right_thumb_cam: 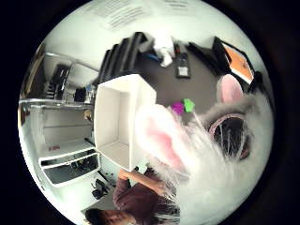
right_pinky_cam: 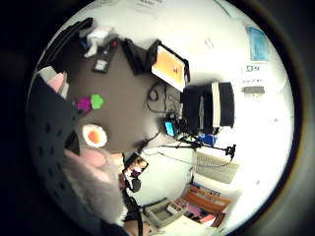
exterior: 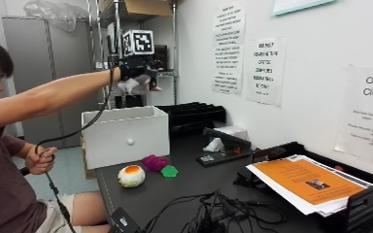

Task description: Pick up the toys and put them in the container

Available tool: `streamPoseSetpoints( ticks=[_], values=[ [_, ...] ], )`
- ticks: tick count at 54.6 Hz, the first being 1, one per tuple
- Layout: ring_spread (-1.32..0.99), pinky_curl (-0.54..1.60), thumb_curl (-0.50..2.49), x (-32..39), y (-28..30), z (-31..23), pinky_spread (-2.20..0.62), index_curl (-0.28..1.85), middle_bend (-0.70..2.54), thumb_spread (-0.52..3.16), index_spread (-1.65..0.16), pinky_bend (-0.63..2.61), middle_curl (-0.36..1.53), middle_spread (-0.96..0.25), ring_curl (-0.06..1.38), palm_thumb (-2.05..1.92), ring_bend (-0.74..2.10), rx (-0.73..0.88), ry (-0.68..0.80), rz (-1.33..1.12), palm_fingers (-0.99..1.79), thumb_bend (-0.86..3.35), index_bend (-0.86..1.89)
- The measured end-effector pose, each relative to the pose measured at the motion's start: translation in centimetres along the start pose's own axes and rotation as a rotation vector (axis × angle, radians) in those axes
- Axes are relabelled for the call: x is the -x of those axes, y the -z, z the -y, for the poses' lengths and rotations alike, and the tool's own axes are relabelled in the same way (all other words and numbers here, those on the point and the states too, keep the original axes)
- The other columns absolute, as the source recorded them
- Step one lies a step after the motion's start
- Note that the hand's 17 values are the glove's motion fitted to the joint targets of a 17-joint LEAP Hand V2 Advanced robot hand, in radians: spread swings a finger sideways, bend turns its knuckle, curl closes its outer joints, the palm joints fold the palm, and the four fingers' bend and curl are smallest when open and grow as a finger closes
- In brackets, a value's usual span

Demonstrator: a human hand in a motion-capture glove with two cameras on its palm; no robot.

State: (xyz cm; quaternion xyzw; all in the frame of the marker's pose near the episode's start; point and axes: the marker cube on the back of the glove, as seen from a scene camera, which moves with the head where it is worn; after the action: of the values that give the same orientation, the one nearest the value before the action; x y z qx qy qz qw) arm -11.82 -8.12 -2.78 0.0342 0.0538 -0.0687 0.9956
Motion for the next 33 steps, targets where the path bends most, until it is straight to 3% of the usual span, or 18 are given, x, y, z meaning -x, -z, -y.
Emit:
streamPoseSetpoints(
  ticks=[8, 17, 27, 33],
  values=[
    [-0.38, 0.47, 0.95, 7.4, 4.4, 0.3, -0.35, 0.85, 1.30, 0.47, -0.23, 0.90, 0.85, -0.23, 0.59, 0.56, 1.33, -0.090, 0.124, 0.027, 1.07, 0.07, 1.03],
    [-0.37, 0.47, 1.00, 16.7, 5.7, 1.0, -0.35, 0.90, 1.30, 0.45, -0.23, 0.90, 0.86, -0.23, 0.59, 0.56, 1.33, -0.117, 0.250, 0.049, 1.08, 0.06, 1.01],
    [-0.37, 0.48, 1.05, 25.9, 2.7, 1.6, -0.35, 0.94, 1.29, 0.44, -0.23, 0.90, 0.87, -0.23, 0.59, 0.56, 1.33, -0.091, 0.389, 0.050, 1.07, 0.04, 0.98],
    [-0.38, 0.48, 1.08, 26.6, -0.5, 0.9, -0.35, 0.97, 1.29, 0.43, -0.23, 0.89, 0.87, -0.23, 0.59, 0.56, 1.33, -0.070, 0.493, 0.065, 1.07, 0.03, 0.96]
  ],
)
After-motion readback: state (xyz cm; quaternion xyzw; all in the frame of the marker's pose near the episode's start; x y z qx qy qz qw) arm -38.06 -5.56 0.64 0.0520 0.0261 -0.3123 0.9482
